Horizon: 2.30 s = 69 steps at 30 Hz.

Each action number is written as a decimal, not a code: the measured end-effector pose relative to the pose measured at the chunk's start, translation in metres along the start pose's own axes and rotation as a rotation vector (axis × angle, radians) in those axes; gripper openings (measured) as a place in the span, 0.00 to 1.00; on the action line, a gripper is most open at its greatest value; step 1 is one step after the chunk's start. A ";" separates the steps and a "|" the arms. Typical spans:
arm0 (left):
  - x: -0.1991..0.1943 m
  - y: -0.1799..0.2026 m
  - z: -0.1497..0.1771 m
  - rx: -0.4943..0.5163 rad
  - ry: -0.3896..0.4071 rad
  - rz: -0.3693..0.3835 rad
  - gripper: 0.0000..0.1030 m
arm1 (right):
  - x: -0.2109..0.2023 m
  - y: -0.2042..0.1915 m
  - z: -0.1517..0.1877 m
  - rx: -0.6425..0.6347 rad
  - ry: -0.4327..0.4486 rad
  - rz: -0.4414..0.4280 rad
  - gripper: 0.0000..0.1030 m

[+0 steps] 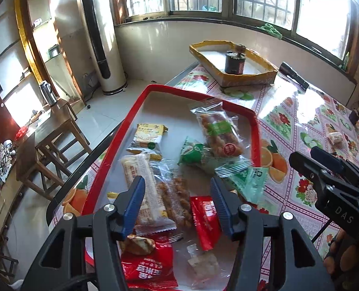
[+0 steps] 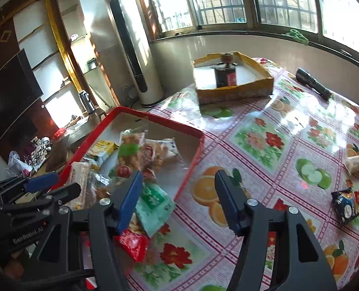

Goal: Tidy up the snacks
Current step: 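Withdraw both tools from the tray toward the remaining snacks on the table, then grasp the blue snack bag with the left tool while the right tool grasps the other white bar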

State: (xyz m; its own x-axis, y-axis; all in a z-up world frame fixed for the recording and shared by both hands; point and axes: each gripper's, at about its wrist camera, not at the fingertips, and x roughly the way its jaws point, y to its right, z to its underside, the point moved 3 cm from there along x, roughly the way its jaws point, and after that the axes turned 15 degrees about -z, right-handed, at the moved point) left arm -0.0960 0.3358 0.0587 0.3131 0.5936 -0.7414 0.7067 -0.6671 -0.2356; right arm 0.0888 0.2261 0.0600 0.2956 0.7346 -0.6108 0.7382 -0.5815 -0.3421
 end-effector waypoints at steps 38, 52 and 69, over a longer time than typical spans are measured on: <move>-0.009 0.315 -0.006 0.213 -0.199 0.380 0.60 | -0.186 0.254 0.076 0.388 0.143 0.352 0.70; 0.013 0.367 -0.015 0.185 -0.220 0.260 0.61 | -0.174 0.307 0.049 0.456 0.154 0.285 0.72; 0.033 0.301 -0.016 0.270 -0.199 0.340 0.40 | -0.072 0.307 -0.009 -0.199 -0.270 0.150 0.72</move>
State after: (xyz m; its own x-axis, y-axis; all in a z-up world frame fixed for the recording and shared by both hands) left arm 0.1373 0.1618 -0.0272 0.3514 0.2414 -0.9046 0.3871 -0.9172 -0.0945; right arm 0.3003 -0.0019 0.0052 0.2582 0.5118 -0.8194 0.8100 -0.5769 -0.1050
